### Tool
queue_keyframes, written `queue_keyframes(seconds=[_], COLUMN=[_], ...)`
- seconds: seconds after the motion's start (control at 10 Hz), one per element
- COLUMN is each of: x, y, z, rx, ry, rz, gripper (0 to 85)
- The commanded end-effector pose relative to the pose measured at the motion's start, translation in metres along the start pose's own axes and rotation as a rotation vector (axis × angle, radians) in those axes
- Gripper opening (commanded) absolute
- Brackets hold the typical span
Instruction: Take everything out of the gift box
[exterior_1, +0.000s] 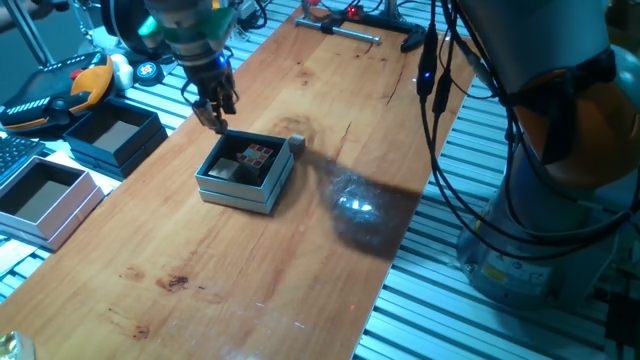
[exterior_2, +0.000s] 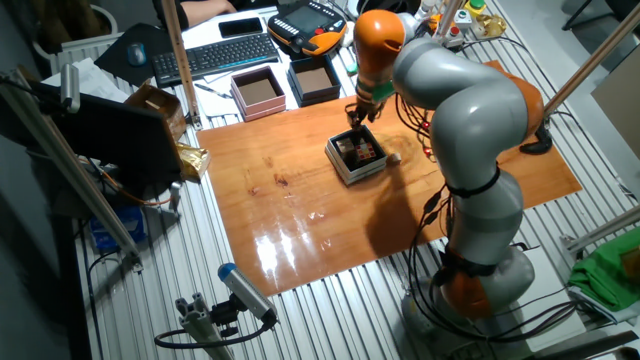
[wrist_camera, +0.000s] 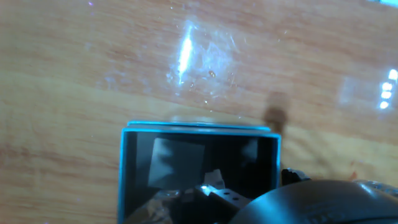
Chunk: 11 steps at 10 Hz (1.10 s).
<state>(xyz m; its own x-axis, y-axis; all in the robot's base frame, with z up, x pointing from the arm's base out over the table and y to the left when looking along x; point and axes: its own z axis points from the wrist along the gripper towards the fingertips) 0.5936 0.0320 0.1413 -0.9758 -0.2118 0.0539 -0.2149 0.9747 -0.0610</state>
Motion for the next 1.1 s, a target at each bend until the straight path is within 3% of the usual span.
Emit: queue_keyframes(seconds=[0.0, 0.2, 0.5, 1.0], x=[0.004, 0.016, 0.033, 0.047], y=[0.006, 0.016, 0.014, 0.020], z=[0.003, 0.011, 0.024, 0.043], rx=[0.011, 0.020, 0.040, 0.064], ry=[0.019, 0.006, -0.025, -0.054], rz=[0.039, 0.076, 0.085, 0.108], gripper=[52.3, 52.7, 55.3, 64.3])
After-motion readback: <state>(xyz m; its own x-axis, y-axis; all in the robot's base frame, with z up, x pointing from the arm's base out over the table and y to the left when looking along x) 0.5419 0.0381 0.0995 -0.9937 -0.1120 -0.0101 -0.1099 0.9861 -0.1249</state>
